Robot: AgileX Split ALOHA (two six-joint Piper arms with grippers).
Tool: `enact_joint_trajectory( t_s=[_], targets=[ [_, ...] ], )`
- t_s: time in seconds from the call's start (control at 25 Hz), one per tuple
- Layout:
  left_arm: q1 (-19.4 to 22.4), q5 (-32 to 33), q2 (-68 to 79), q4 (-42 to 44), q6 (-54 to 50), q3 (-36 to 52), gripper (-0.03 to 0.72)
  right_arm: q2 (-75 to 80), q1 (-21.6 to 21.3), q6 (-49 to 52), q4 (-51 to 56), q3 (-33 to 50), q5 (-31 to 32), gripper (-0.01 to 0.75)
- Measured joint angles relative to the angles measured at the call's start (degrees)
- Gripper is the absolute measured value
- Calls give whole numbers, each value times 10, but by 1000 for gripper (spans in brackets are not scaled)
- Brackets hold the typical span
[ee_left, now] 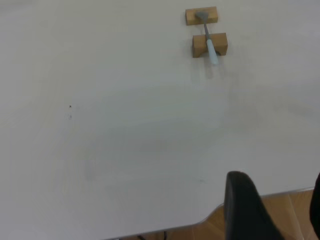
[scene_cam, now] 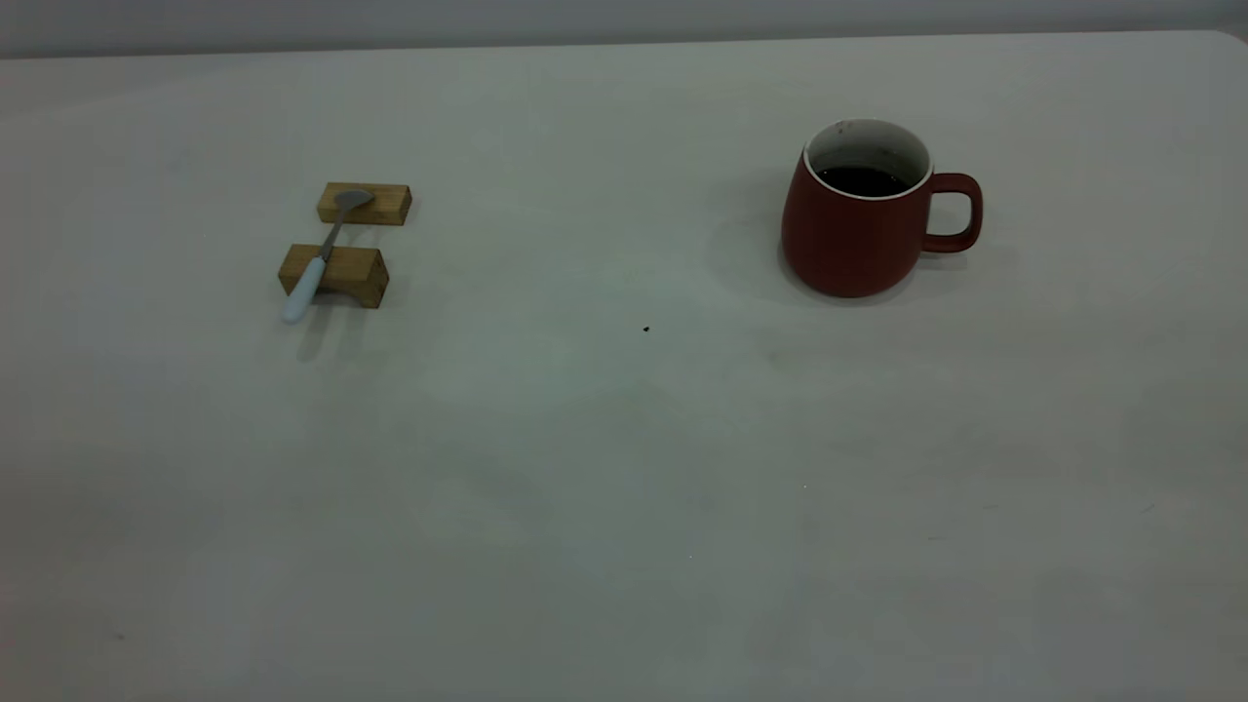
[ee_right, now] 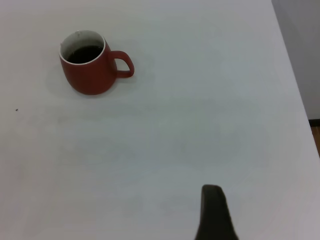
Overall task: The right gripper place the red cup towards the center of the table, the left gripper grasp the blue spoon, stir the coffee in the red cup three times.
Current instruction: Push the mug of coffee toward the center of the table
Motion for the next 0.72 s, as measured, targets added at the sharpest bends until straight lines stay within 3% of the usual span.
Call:
enact_joint_trajectory(
  t_s=[0.4, 0.72],
  targets=[
    [0, 0, 0, 0, 0, 0, 391, 67, 0, -12, 28, -9, -27, 565],
    [0, 0, 0, 0, 0, 0, 391, 373, 0, -126, 71, -14, -295, 565]
  ],
)
